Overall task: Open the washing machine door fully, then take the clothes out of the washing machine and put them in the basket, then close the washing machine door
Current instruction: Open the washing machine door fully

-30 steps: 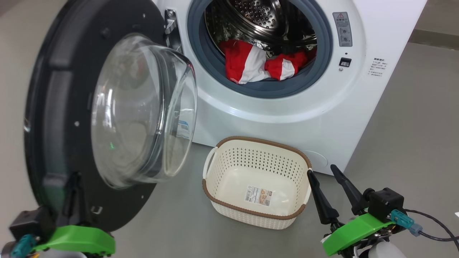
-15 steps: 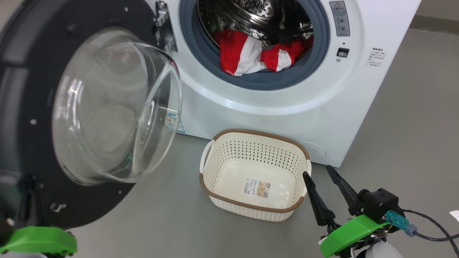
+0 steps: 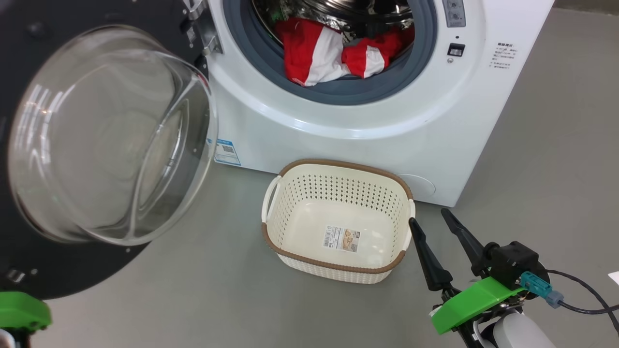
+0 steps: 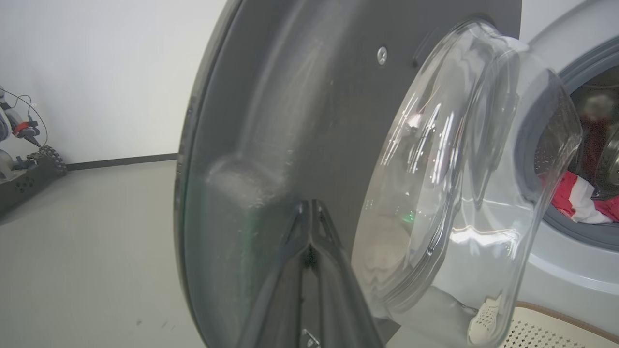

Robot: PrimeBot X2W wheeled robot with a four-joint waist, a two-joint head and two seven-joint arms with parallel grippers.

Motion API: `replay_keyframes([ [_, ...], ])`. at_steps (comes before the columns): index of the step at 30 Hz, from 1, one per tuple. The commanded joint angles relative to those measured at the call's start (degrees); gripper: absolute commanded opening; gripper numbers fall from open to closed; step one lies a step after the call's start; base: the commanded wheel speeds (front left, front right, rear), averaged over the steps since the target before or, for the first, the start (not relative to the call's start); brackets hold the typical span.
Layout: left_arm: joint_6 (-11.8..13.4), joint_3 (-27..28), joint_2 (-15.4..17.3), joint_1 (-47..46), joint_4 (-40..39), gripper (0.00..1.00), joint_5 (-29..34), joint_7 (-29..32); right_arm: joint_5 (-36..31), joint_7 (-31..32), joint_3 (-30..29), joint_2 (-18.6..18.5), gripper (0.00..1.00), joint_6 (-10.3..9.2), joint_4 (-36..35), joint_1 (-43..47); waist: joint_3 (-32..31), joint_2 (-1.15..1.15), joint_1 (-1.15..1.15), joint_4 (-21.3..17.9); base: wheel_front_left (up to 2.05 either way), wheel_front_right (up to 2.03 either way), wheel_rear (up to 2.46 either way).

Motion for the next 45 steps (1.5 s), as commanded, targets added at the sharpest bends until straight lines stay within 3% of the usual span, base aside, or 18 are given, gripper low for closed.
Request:
replay_keyframes([
  [1, 0.2, 3.5, 3.7, -2.9, -0.6, 0.00, -0.3, -0.6, -1.0, -0.4, 0.9, 0.2, 1.00, 0.43, -1.4, -1.6, 0.2, 0.00, 0.00, -0.2, 0.00, 0.00, 0.00],
  [12, -1.7, 8.0, 6.7, -5.5, 6.0, 0.00, -1.8, -1.1, -1.5, -0.4, 0.7, 0.2, 1.00, 0.43, -1.7, -2.2, 1.5, 0.00, 0.00, -1.0, 0.00, 0.00, 0.00],
  [23, -2.9, 8.8, 7.4, -7.7, 10.5, 0.00, -1.2, -1.2, -1.1, -0.4, 1.1, 0.2, 1.00, 0.43, -2.2, -2.7, 1.8, 0.00, 0.00, -1.8, 0.00, 0.00, 0.00],
  [29, -3.2, 8.9, 6.4, -7.2, 8.6, 0.00, -0.3, -1.2, -0.1, -0.4, 1.1, 0.2, 1.00, 0.43, -2.6, -2.6, 0.9, 0.00, 0.00, -2.4, 0.00, 0.00, 0.00],
  [32, -3.0, 8.5, 5.6, -5.9, 5.7, 0.53, 0.3, -1.2, 0.7, -0.4, 1.2, 0.2, 1.00, 0.43, -2.8, -2.3, 0.3, 0.00, 0.00, -2.9, 0.00, 0.00, 0.00],
  [33, -2.7, 8.1, 5.6, -5.3, 4.5, 1.00, 0.9, -1.2, 0.8, -0.4, 1.3, 0.2, 1.00, 0.43, -2.9, -2.2, 0.0, 0.00, 0.00, -3.1, 0.00, 0.00, 0.00],
  [37, -1.2, 7.2, 5.5, -2.7, -3.0, 1.00, 3.1, -1.2, 1.4, -0.4, 1.4, 0.2, 1.00, 0.43, -3.5, -1.7, -1.3, 0.00, 0.00, -4.1, 0.00, 0.00, 0.00],
  [45, -0.7, 3.2, 3.4, 1.5, -20.7, 1.00, 4.6, 0.6, 1.3, -0.4, 1.2, 0.2, 1.00, 0.43, -5.4, -0.5, -3.9, 0.00, 0.00, -6.9, 0.00, 0.00, 0.00],
])
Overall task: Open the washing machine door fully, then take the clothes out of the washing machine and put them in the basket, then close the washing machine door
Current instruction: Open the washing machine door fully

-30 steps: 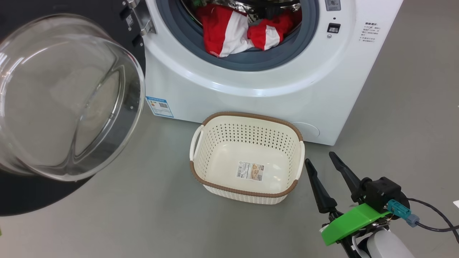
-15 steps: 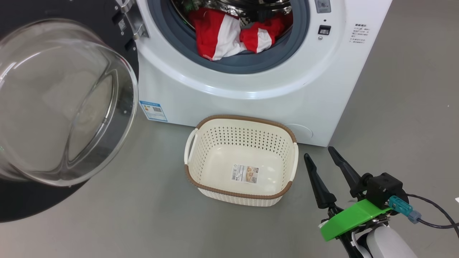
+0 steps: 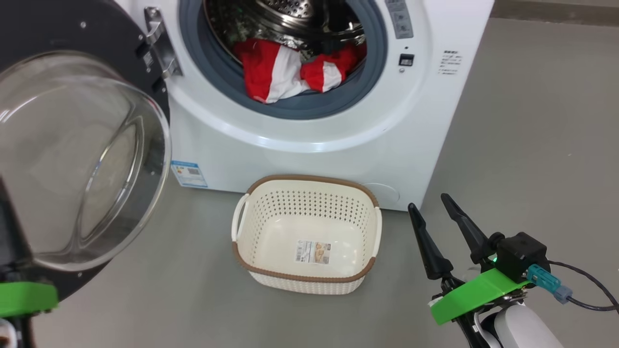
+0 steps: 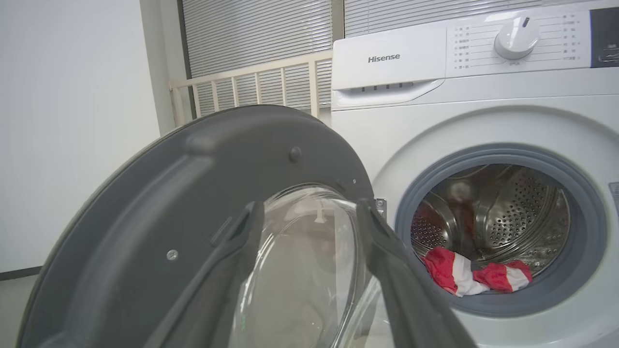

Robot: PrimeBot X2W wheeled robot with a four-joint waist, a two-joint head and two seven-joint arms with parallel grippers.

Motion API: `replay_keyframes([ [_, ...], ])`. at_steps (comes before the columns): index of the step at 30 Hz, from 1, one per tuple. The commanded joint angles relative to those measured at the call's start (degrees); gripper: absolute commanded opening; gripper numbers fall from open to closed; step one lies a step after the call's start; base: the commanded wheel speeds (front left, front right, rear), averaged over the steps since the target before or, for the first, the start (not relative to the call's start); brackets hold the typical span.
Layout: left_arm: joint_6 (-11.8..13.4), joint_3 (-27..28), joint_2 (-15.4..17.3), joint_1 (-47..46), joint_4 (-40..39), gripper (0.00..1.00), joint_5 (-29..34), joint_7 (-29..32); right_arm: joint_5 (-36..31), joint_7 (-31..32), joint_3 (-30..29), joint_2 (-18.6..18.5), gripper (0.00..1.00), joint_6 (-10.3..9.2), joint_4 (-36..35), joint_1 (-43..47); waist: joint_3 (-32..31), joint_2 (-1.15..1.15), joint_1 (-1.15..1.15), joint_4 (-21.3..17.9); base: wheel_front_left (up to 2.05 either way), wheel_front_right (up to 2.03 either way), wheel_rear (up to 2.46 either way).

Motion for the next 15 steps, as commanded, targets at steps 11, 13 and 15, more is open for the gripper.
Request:
replay_keyframes([
  [11, -1.5, -3.5, -3.3, 4.3, -8.7, 1.00, 1.4, -0.7, -1.7, -0.4, -0.6, 0.2, 1.00, 0.43, -3.9, 0.1, -3.1, 0.00, 0.00, -7.3, 0.00, 0.00, 0.00],
  [13, -2.2, -4.7, -4.0, 5.2, -8.2, 1.00, 1.8, -0.8, -2.4, -0.4, -1.0, 0.2, 1.00, 0.43, -4.3, 0.0, -3.1, 0.00, 0.00, -8.5, 0.00, 0.00, 0.00],
  [15, -3.2, -5.9, -4.4, 5.8, -7.4, 1.00, 2.1, -1.0, -2.9, -0.4, -1.3, 0.2, 1.00, 0.43, -4.6, -0.1, -3.1, 0.00, 0.00, -9.7, 0.00, 0.00, 0.00],
])
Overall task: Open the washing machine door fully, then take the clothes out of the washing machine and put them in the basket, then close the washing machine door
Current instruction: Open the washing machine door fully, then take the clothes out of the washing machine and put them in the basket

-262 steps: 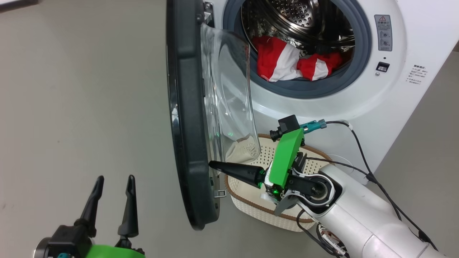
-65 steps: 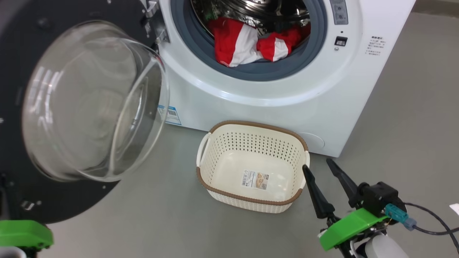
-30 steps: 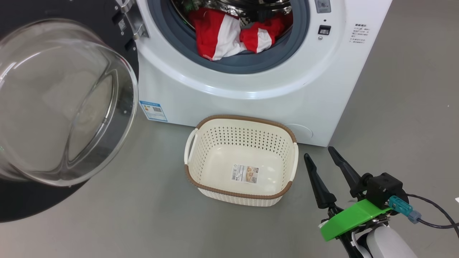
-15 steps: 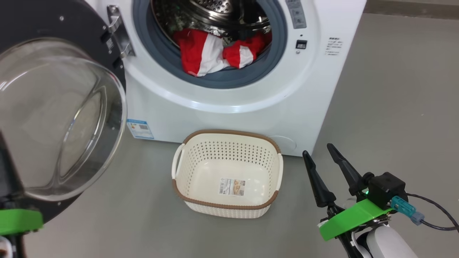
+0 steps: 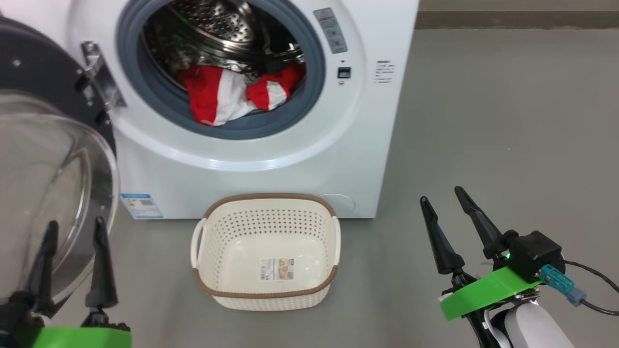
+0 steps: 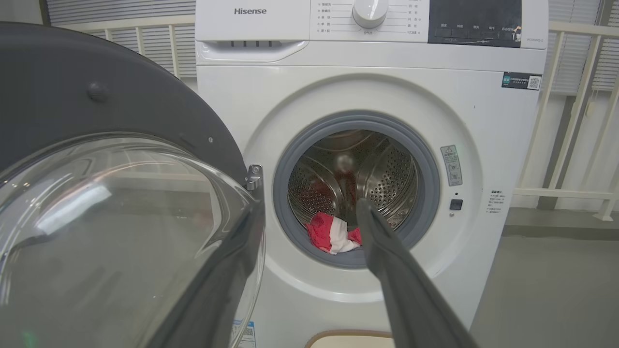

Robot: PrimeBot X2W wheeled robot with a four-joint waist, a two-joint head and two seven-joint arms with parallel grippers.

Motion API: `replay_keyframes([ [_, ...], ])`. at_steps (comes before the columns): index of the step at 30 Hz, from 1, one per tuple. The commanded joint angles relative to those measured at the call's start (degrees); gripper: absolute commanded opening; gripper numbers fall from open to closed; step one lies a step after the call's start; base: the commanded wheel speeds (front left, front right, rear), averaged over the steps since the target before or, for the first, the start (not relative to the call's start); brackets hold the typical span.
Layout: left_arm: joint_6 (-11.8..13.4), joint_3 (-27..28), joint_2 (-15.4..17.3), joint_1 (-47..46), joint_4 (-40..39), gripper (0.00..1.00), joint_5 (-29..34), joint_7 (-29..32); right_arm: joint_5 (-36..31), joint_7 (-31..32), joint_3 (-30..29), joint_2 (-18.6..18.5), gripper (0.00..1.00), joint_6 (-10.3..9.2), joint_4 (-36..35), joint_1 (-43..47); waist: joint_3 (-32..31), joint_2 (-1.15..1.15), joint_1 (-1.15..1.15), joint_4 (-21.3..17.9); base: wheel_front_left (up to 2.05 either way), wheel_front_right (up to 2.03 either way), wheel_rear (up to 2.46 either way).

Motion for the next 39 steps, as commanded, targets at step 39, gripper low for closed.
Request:
replay_keyframes([
  [39, -11.9, 10.1, -11.1, 8.1, 4.9, 1.00, 13.7, -1.0, -2.7, -0.4, -3.0, 0.2, 1.00, 0.43, -2.5, 3.7, -2.3, 0.00, 0.00, -10.0, 0.00, 0.00, 0.00],
])
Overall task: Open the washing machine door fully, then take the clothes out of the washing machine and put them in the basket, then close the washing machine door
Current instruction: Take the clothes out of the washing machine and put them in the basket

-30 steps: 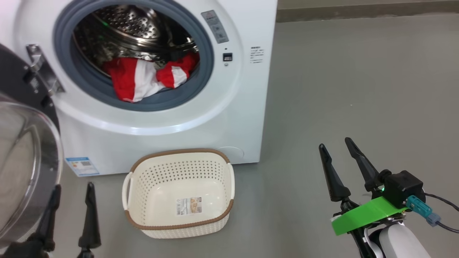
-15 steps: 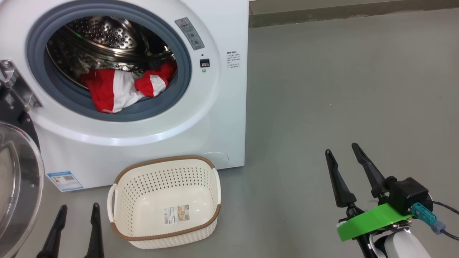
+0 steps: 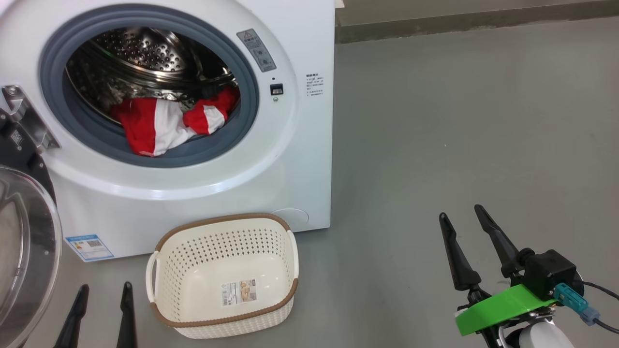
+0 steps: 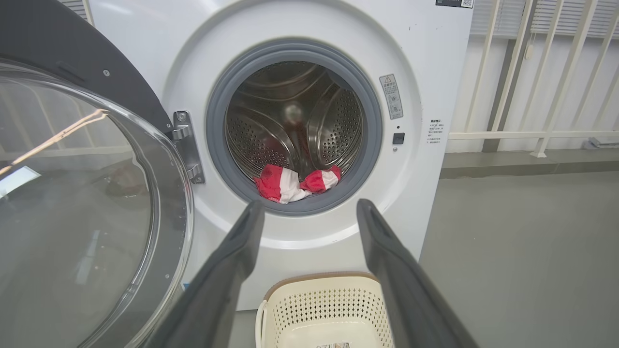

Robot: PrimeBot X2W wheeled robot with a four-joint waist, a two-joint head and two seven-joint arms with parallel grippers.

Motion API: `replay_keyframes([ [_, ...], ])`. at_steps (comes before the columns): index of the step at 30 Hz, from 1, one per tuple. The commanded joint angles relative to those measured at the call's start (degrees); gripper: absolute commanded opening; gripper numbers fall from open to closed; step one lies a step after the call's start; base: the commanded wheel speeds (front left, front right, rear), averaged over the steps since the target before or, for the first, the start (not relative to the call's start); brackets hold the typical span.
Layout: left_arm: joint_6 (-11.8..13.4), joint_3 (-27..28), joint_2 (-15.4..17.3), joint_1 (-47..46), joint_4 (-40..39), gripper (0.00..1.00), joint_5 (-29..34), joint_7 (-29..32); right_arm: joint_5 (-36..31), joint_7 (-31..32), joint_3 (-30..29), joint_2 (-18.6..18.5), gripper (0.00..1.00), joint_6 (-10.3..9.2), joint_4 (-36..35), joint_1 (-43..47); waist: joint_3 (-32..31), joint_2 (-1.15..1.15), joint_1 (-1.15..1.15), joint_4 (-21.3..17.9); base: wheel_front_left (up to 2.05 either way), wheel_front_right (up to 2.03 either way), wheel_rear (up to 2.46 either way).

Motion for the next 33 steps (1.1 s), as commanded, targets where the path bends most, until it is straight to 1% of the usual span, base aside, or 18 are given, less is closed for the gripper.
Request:
replay_keyframes([
  [1, -0.5, 2.4, 0.2, -1.5, -1.1, 1.00, 0.7, -0.5, -0.3, -0.4, 1.3, 0.1, 1.00, 0.43, -1.5, -0.7, 0.0, 0.00, 0.00, 0.1, 0.00, 0.00, 0.00],
  [4, -1.0, 3.0, -0.3, -1.6, -0.9, 1.00, 1.4, -0.5, -0.2, -0.4, 1.3, 0.1, 1.00, 0.43, -1.4, -0.7, 0.0, 0.00, 0.00, 0.2, 0.00, 0.00, 0.00],
  [11, -1.4, 4.0, -1.4, -1.9, -0.2, 1.00, 2.8, -0.5, -0.1, -0.4, 1.3, 0.1, 1.00, 0.43, -1.4, -0.8, 0.0, 0.00, 0.00, 0.3, 0.00, 0.00, 0.00],
  [17, -1.4, 4.6, -2.0, -2.2, 0.2, 1.00, 4.1, -0.5, 0.2, -0.4, 1.3, 0.1, 1.00, 0.43, -1.3, -0.8, 0.0, 0.00, 0.00, 0.6, 0.00, 0.00, 0.00],
  [21, -0.4, 5.1, -2.3, -2.3, 0.8, 1.00, 5.2, -0.5, 0.3, -0.4, 1.6, 0.1, 1.00, 0.43, -1.2, -0.9, -0.2, 0.00, 0.00, 0.7, 0.16, -0.16, 0.00],
  [27, -0.4, 5.4, -2.6, -2.7, 0.9, 1.00, 5.6, -0.5, 0.2, -0.4, 1.7, 0.1, 1.00, 0.43, -1.2, -0.9, -0.3, 0.00, 0.00, 0.9, 0.83, -0.83, 0.00],
  [31, -0.7, 5.6, -2.8, -2.7, 0.9, 1.00, 5.6, -0.5, 0.2, -0.4, 1.9, 0.1, 1.00, 0.43, -1.2, -0.9, -0.2, 0.00, 0.00, 0.9, 1.51, -1.51, 0.00],
  [33, -1.3, 5.8, -2.9, -2.8, 0.6, 1.00, 4.5, -0.5, 0.2, -0.4, 2.0, 0.1, 1.00, 0.43, -1.2, -0.9, -0.2, 0.00, 0.00, 0.9, 1.91, -1.91, 0.00],
])
